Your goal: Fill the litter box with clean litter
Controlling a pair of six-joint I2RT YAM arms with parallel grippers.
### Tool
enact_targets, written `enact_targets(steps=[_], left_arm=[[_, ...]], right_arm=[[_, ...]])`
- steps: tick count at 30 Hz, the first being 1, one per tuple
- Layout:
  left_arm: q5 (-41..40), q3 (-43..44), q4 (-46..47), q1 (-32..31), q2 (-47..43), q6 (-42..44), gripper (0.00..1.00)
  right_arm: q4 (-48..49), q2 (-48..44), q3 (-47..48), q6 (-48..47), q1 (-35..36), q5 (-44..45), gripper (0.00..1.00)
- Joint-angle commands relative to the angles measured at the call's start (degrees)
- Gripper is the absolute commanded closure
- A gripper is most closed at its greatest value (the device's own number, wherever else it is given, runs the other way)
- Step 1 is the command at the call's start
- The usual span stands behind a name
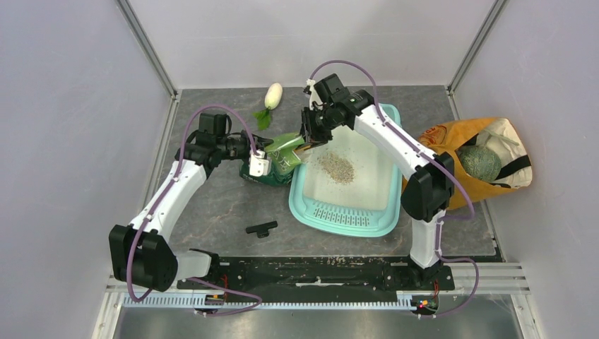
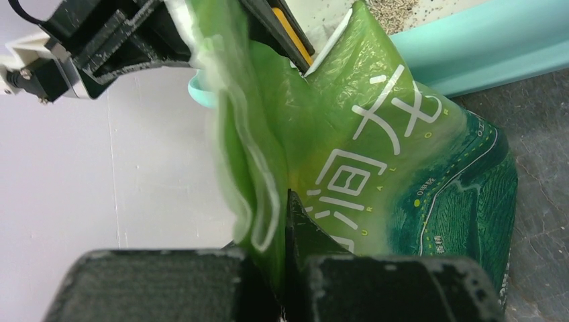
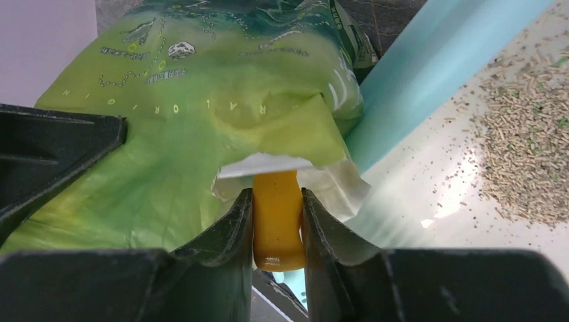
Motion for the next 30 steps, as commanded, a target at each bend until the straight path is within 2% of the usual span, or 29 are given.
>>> enact_targets(steps=[1, 8, 18, 24, 30], left_arm=[[7.11, 1.20, 7.29, -1.22, -2.50, 3.56, 0.98], [6.88, 0.42, 7.89, -1.22, -2.32, 3.28, 0.98], [6.23, -0.33, 10.94, -1.14, -0.71, 1.84, 0.98], [6.32, 0.22, 11.79, -1.14, 0.28, 1.34, 0.98], [6.32, 0.73, 12.07, -1.14, 0.67, 1.01, 0.98]], right_arm=[[-3.22, 4.11, 1.22, 0.57, 1.56, 5.63, 1.00], [3.73, 6.09, -3.51, 0.45, 2.16, -4.33, 1.00], [32.60, 1.66, -16.68, 8.34, 0.55, -21.50, 1.00], [50.15, -1.00, -24.02, 16.15, -0.71, -28.15, 1.00], [62.18, -4.41, -29.88, 21.90, -2.09, -29.89, 1.00]])
